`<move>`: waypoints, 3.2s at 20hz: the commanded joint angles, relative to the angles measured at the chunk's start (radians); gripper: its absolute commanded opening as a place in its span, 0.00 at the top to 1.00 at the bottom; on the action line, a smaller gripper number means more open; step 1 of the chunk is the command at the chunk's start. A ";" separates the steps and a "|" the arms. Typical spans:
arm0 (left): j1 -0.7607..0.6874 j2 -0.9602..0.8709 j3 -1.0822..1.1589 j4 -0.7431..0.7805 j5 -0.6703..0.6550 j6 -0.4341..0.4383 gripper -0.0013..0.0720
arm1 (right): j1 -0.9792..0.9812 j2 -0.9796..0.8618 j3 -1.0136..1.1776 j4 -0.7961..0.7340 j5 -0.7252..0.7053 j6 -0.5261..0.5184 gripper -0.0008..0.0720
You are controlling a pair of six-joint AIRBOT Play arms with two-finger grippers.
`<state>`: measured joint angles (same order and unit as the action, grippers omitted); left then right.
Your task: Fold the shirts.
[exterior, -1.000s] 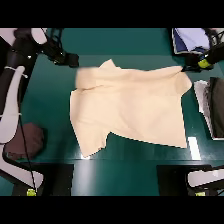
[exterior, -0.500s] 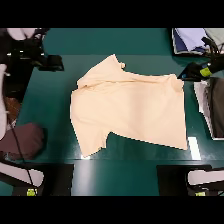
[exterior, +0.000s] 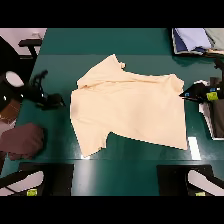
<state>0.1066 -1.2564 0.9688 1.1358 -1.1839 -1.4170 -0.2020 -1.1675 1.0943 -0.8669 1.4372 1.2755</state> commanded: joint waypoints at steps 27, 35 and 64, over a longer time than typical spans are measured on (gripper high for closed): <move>-0.127 0.041 -0.105 -0.238 0.125 0.095 0.95 | -0.356 0.023 -0.626 -0.260 -0.071 -0.001 0.40; -0.123 0.198 0.020 -0.185 0.077 0.105 0.95 | -0.140 0.151 -0.426 -0.203 -0.064 -0.001 0.96; -0.075 -0.086 0.647 -0.064 -0.132 -0.040 0.95 | 0.134 -0.292 0.665 -0.417 0.248 0.240 0.97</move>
<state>0.0311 -1.1847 1.7092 1.0729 -1.2739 -1.4647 -0.1337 -1.2877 1.8191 -1.2491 1.6543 1.5024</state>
